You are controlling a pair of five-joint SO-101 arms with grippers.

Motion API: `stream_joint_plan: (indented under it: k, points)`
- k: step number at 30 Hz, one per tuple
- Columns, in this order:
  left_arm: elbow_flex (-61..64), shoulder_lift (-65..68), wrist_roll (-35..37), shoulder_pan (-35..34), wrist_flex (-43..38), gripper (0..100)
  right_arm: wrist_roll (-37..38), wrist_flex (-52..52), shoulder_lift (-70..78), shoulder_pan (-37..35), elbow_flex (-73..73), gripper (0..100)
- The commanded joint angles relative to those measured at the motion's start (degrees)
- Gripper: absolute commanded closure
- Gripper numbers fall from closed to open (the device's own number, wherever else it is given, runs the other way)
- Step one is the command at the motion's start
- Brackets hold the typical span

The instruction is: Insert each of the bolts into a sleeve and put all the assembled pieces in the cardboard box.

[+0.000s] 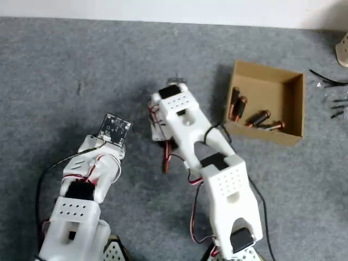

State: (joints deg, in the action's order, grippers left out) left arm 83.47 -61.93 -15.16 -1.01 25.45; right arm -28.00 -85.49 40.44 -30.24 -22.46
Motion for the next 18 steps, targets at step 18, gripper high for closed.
stream_joint_plan:
  k: [18]
  points:
    - [-0.22, -1.54, 0.09, 4.53, -1.05, 99, 4.31, -1.27, -0.48, 13.14, -0.31, 99.3]
